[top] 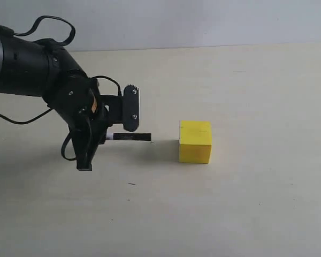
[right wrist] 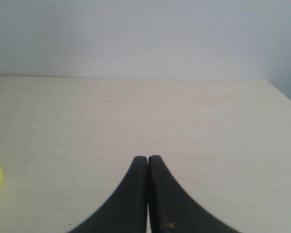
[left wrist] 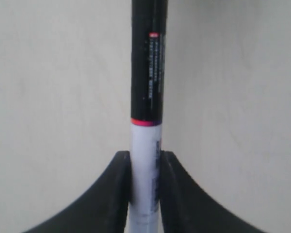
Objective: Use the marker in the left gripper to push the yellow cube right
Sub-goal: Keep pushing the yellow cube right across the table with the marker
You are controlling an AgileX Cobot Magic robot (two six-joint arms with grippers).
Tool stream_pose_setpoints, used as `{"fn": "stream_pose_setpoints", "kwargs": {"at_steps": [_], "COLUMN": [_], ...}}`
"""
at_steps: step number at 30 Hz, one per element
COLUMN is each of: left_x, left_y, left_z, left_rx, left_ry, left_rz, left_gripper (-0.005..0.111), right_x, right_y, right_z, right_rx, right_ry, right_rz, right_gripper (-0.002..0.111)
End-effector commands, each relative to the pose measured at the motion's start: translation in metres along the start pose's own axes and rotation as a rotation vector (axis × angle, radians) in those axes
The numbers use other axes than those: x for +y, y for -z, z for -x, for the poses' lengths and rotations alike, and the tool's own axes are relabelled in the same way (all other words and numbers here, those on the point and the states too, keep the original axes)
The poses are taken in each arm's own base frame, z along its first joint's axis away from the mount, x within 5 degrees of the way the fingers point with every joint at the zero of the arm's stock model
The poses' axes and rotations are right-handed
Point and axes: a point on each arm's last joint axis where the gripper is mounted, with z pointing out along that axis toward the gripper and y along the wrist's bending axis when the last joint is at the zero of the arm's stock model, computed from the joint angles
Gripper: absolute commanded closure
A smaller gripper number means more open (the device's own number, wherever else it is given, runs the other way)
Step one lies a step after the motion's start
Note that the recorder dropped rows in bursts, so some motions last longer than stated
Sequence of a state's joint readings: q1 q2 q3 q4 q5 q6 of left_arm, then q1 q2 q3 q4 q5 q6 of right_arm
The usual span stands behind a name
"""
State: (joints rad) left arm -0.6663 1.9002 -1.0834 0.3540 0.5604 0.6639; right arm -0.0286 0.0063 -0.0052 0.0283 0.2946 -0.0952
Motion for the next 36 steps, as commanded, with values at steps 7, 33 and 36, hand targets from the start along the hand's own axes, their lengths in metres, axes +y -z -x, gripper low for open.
{"fn": "stream_pose_setpoints", "kwargs": {"at_steps": [7, 33, 36], "left_x": [-0.009, -0.009, -0.008], "left_y": [0.006, 0.007, 0.005], "left_z": [0.062, 0.085, 0.074], "left_rx": [-0.105, -0.085, -0.01], "left_ry": [-0.069, -0.056, -0.055], "left_rz": [0.028, 0.033, 0.005], "left_gripper": [0.107, 0.107, 0.107], "right_x": [0.0, 0.0, 0.0], "right_y": [0.0, 0.0, 0.0], "right_z": [0.0, 0.0, 0.0], "right_rx": [-0.012, -0.012, -0.017], "right_ry": [0.005, 0.005, 0.005], "right_rz": [-0.007, -0.007, -0.008], "right_gripper": [0.108, 0.108, 0.108]}}
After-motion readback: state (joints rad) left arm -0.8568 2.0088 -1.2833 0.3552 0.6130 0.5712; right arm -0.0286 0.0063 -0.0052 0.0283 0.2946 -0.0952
